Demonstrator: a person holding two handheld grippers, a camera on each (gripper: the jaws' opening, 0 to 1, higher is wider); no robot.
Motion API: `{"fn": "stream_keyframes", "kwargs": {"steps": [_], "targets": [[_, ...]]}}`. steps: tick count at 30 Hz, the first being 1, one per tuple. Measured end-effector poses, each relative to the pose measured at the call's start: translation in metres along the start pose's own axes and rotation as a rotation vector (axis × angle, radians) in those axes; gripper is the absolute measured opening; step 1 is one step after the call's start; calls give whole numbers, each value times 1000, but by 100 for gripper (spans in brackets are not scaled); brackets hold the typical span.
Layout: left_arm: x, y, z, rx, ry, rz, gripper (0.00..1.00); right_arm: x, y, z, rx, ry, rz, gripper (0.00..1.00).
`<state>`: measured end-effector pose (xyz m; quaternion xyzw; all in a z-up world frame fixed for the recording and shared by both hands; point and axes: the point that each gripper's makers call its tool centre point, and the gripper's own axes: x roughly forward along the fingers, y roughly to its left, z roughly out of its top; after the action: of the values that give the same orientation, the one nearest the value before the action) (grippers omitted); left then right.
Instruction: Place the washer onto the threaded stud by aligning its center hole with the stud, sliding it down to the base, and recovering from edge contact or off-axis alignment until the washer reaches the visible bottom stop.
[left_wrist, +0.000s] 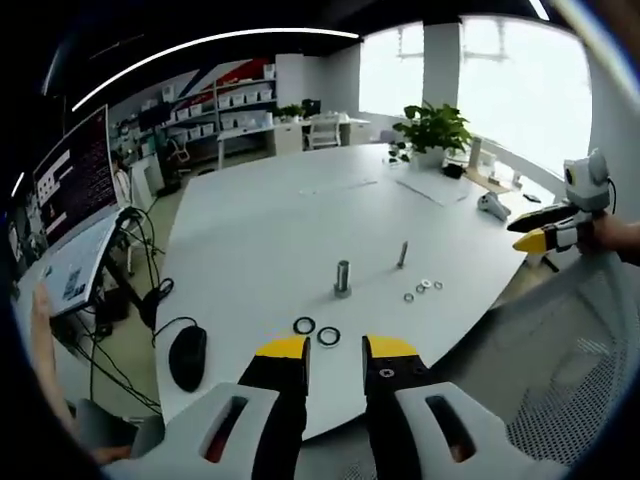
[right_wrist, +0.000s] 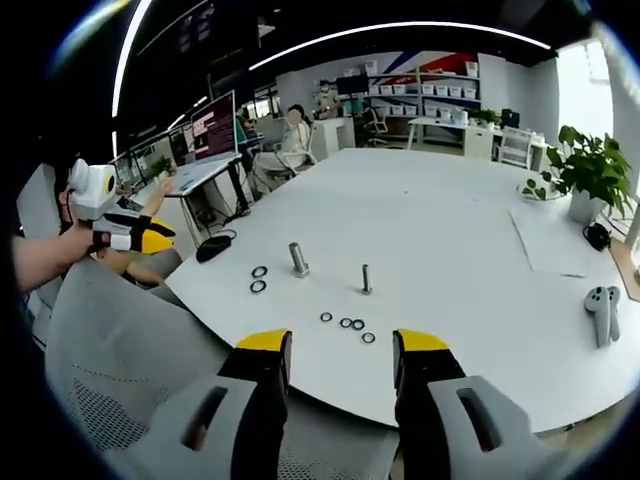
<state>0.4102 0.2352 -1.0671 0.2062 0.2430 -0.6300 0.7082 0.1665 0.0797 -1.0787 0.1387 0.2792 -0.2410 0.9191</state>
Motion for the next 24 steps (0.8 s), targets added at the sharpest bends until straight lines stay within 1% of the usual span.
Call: {"fn": "stream_keyframes", "kwargs": {"steps": [6,8,24], "targets": [[0,-2,-1,9,7,-1,19,1,0,-2,2,8,1,43],[0,1,-2,2,10,-2,19,0,0,-2,0,12,2,43],[2,-1,-5,8,18,-9,19,0,0,-3,6,14,3,43]]}}
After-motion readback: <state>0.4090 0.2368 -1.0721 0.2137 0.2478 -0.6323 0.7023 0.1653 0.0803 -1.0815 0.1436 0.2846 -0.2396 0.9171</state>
